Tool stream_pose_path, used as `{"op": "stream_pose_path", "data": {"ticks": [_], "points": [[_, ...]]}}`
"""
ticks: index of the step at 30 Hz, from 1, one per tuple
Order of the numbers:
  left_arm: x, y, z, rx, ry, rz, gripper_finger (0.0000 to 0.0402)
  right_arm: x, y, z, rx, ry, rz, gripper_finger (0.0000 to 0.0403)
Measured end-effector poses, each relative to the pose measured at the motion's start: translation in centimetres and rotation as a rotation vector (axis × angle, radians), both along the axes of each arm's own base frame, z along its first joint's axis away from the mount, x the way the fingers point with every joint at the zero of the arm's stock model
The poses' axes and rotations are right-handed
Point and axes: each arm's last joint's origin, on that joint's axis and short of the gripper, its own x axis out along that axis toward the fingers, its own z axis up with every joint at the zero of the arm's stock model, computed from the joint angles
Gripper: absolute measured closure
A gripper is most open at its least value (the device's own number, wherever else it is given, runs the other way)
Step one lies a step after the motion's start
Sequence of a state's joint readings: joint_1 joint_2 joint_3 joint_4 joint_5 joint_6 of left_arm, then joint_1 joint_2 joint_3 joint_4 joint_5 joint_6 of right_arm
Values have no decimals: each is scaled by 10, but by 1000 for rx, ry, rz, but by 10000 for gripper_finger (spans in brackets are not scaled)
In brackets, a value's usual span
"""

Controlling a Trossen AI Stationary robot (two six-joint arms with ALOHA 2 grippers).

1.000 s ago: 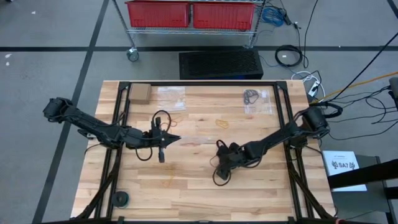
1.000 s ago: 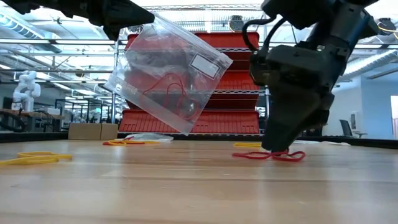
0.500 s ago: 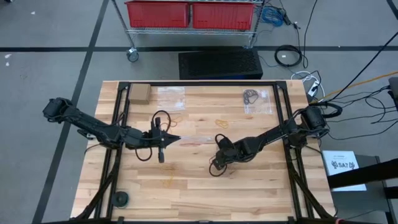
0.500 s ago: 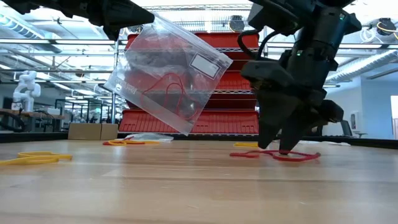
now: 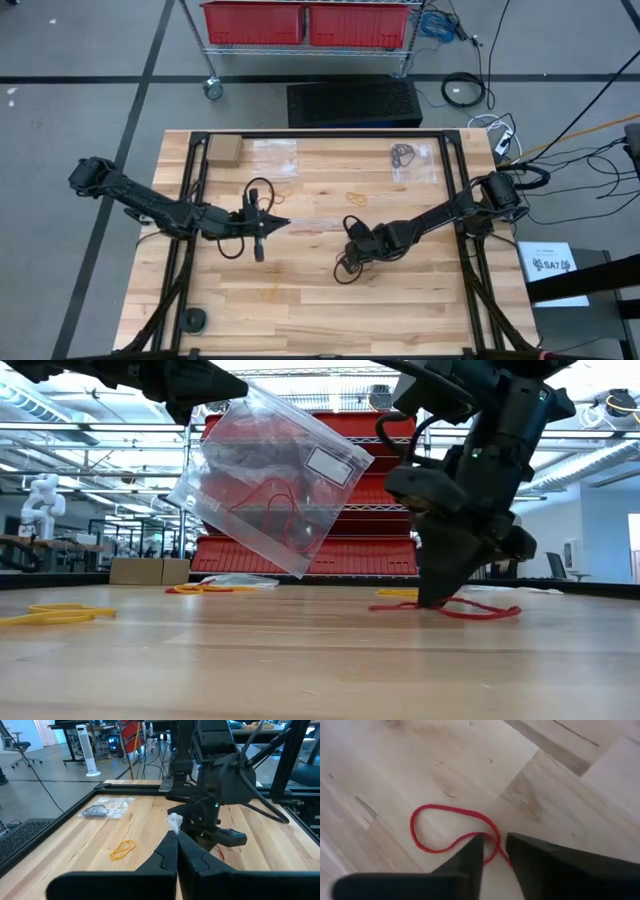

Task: Sort rubber bands
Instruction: Put the right red rubber band into the bottom right transparent zip lock bag

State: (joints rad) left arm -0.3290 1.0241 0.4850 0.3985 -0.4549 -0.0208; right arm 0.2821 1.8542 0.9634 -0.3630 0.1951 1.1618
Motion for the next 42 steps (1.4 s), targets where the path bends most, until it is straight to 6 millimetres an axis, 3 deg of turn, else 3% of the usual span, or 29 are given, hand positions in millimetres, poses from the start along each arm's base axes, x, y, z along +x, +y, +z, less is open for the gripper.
{"op": "stream_pose_path", "data": {"ticks": [7, 14, 18, 22, 29, 35, 42], "points": [[0, 0, 0, 0, 0, 0, 402, 1, 0, -1, -64, 16, 187, 393], [0, 0, 0, 0, 0, 0, 402, 7, 3, 7, -108, 4, 343, 402], [0, 0, 0, 1, 1, 0, 402, 20, 11, 29, -101, -59, 455, 403], [0, 0, -1, 2, 5, 0, 402, 33, 22, 67, -145, -189, 551, 403], [0, 0, -1, 3, 8, 0, 402, 55, 30, 116, -251, -316, 661, 403], [0, 0, -1, 5, 15, 0, 402, 66, 32, 155, -397, -371, 712, 403], [0, 0, -1, 5, 15, 0, 402, 70, 32, 188, -474, -400, 749, 403]]}}
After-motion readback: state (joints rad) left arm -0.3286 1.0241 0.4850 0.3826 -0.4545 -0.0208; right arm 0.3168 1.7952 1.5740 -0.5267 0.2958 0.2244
